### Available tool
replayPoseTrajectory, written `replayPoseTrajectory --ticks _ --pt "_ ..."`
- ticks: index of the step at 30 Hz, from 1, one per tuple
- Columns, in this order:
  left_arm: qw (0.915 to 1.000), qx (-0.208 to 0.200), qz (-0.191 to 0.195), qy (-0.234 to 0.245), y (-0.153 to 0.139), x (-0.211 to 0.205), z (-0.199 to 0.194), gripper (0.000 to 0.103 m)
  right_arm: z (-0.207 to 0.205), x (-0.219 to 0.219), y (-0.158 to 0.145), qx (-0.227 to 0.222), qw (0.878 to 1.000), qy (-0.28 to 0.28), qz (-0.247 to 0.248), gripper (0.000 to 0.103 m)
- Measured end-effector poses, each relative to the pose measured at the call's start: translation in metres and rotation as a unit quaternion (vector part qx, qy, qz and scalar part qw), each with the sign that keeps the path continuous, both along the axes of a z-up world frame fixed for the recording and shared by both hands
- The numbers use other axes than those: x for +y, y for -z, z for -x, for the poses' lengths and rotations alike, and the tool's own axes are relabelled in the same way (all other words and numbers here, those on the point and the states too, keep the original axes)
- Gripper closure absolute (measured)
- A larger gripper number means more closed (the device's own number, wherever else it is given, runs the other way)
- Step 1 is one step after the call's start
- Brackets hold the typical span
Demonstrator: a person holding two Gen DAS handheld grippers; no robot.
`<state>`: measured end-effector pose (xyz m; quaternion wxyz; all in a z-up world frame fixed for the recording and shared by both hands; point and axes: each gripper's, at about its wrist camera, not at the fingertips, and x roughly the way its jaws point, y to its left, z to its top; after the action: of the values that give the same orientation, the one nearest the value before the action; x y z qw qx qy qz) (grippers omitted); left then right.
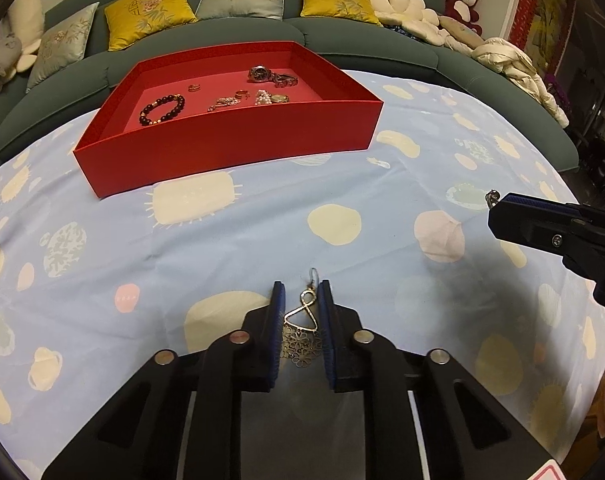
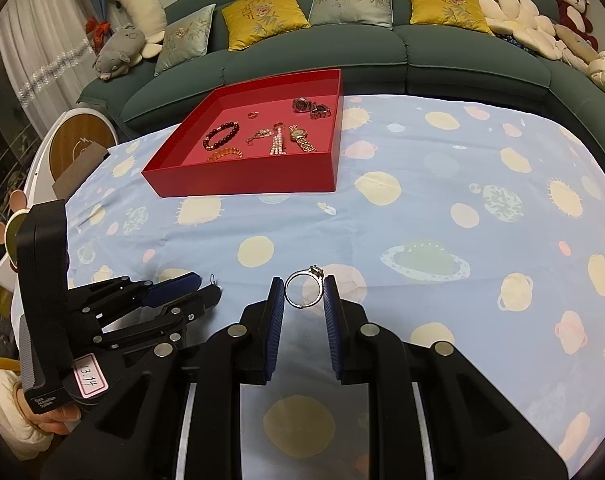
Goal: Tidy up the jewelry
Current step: 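Close the left gripper on the silver triangle pendant while the right gripper lifts the ring, then carry the pendant with the left gripper while the right gripper carries the ring, release both in box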
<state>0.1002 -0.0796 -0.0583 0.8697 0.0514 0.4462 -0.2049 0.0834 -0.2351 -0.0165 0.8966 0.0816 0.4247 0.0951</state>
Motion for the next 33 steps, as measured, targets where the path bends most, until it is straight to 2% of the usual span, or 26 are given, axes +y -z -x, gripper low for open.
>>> replayPoseTrajectory --ticks 5,7,13,23,33 --pt "1.0000 -0.005 0.002 0.005 0.000 0.003 0.003 0.098 0.000 0.002 -0.001 -0.001 1.000 -0.003 -0.001 0.084" --pt "0.9999 -0.007 0.008 0.007 -0.002 0.004 0.006 0.103 0.000 0.003 -0.002 -0.002 1.000 -0.002 -0.003 0.084" --pt "0.9992 0.007 0.040 0.007 -0.012 0.013 0.007 0.103 0.000 0.003 -0.005 -0.006 1.000 -0.003 -0.008 0.084" --pt "0.9974 0.001 0.071 -0.004 -0.037 0.031 0.009 0.103 -0.002 0.007 -0.011 -0.011 1.000 -0.008 -0.012 0.083" --pt "0.9920 -0.057 0.105 -0.041 -0.096 0.066 -0.005 0.103 -0.020 0.013 -0.064 -0.075 0.997 -0.004 -0.035 0.083"
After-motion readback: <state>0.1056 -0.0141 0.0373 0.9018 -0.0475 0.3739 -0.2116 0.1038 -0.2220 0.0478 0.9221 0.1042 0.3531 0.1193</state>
